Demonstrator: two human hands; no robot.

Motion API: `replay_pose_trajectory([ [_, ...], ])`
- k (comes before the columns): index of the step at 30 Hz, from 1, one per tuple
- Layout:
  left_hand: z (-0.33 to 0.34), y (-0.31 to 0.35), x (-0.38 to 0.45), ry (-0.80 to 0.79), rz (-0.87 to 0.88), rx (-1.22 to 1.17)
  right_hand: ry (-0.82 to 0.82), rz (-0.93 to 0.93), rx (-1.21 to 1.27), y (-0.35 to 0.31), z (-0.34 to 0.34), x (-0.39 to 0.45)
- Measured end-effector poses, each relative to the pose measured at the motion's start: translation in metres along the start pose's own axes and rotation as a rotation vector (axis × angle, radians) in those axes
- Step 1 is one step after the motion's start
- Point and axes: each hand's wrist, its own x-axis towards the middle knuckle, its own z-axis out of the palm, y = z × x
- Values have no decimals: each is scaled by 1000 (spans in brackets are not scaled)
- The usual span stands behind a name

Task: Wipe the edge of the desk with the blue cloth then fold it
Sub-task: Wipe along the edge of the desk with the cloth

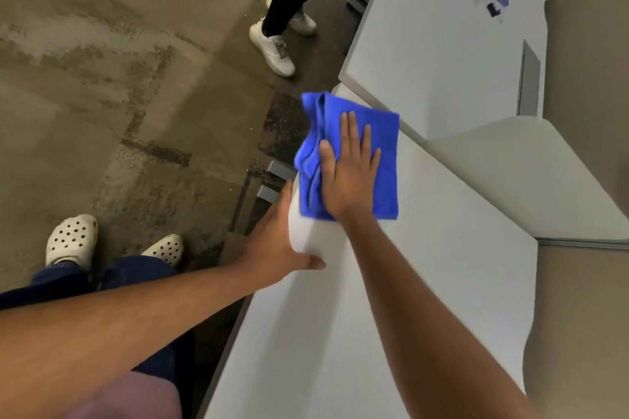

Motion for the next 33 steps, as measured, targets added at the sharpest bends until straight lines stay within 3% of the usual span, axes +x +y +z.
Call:
replay_pose_trajectory([
  [4, 0, -12, -12, -14, -34, -12, -33, -124, -16, 23, 3, -46],
  [7, 3, -18, -19, 2, -88, -5, -49, -162, -54, 41, -7, -12],
  [10, 2, -9, -21, -5, -149, 72, -39, -20, -4, 41, -15, 37],
  [16, 12, 0, -18, 67, 39, 372, 54, 263, 82, 5, -7, 52],
  [20, 12, -4, -15, 92, 60, 283, 65, 98, 35, -3, 5, -17],
  [24, 9, -8, -17, 81, -12, 100, -36, -131, 49, 48, 0, -71],
  [26, 9, -7, -18, 63, -20, 103, -25, -52, 106, 81, -10, -53],
  [30, 8, -3, -19, 53, -3, 89, 56, 388, 123, 75, -17, -5],
  [33, 8, 0, -20, 60, 7, 65, 42, 369, 20, 22, -7, -10],
])
